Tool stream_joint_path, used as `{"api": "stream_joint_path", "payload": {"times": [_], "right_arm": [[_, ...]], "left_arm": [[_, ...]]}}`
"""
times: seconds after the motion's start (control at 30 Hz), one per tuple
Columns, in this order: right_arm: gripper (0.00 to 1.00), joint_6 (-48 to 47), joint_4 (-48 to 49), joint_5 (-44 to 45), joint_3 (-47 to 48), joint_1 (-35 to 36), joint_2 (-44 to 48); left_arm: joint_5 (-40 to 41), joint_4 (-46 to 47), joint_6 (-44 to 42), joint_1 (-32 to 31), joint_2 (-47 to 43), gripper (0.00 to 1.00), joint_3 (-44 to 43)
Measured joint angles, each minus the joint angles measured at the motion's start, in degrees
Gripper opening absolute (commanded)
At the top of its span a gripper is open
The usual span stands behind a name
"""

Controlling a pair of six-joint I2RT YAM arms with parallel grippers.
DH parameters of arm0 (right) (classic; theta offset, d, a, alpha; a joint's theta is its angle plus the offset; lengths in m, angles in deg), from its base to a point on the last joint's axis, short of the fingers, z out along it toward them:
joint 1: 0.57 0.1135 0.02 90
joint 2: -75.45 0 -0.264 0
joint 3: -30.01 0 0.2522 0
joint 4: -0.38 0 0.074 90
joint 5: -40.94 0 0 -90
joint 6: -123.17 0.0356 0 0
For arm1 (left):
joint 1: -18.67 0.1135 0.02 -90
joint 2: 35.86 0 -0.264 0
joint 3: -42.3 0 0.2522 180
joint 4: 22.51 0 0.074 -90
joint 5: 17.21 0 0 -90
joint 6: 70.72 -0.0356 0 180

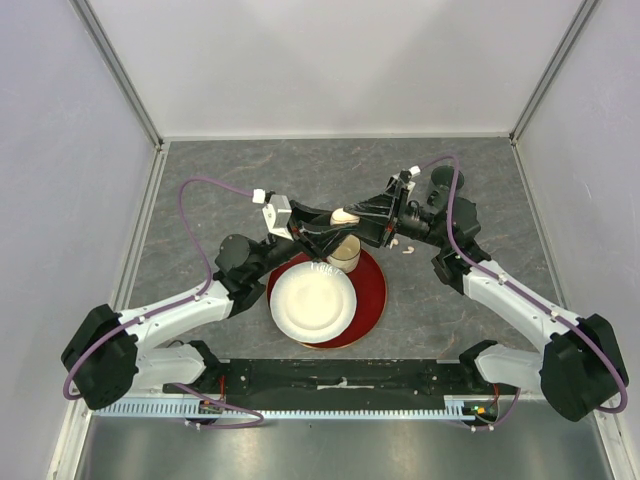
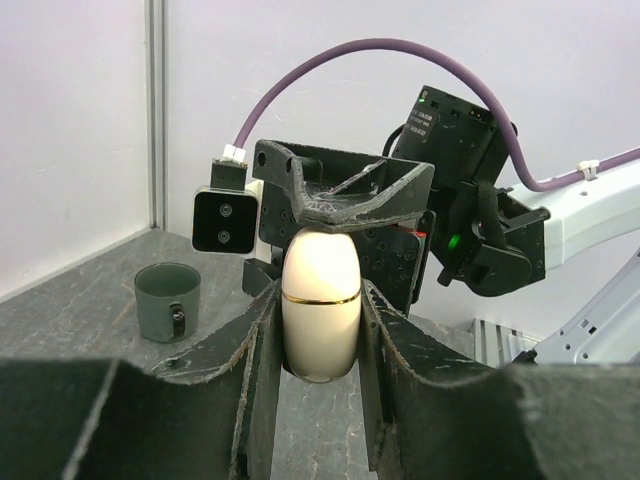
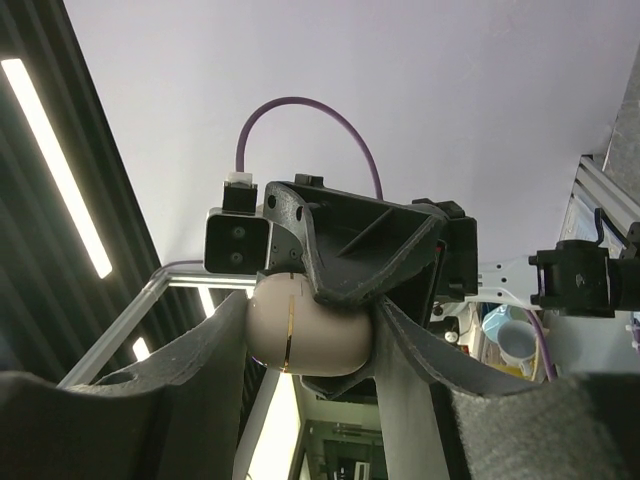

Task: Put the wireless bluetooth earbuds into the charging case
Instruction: Pick up the charging case at the center of the board.

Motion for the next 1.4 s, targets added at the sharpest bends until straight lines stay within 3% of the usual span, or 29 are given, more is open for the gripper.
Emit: {"api": "stream_joint_path", "payload": {"times": [0.13, 0.3, 0.47, 0.57, 0.73, 0.8, 1.0, 1.13, 1.4], "right_arm": [[0.29, 0.48, 0.81, 0.33, -0.28, 0.00, 0.17], [0.29, 1.25, 1.27, 0.46, -0.57, 0.00, 0.22], [0.35, 1.40, 1.22, 0.39, -0.57, 0.00, 0.22], [0.43, 0.81, 0.72, 0.37, -0.55, 0.00, 0.31], [0.68, -2.80, -4.61, 0.28, 0.79, -0.04, 1.42], [0.77, -6.01, -8.00, 0.22, 2.14, -0.04, 1.99], [0.87, -16.65, -19.63, 0.28, 7.37, 0.02, 3.28], [0.90, -22.93, -24.83, 1.57, 9.57, 0.00, 3.52], [0.91, -48.39, -46.66, 13.16, 20.79, -0.11, 8.11]], "left_arm": [[0.04, 0.46, 0.00, -0.09, 0.02, 0.39, 0.02], [0.04, 0.68, -0.02, -0.33, 0.04, 0.31, 0.02], [0.09, 0.70, -0.02, -0.37, 0.04, 0.07, 0.02], [0.04, 0.57, -0.02, -0.35, 0.07, 0.02, 0.02], [-0.02, -0.17, -0.04, -0.39, 0.04, 0.02, 0.02], [0.09, -0.79, -0.02, -0.42, 0.04, 0.02, 0.07], [0.48, -1.84, -0.04, -0.42, -0.39, 0.02, 0.70], [0.59, -2.64, -0.07, -0.46, -1.84, 0.02, 1.55], [-0.11, -3.28, -1.66, -0.70, -7.85, 0.02, 3.52]]}}
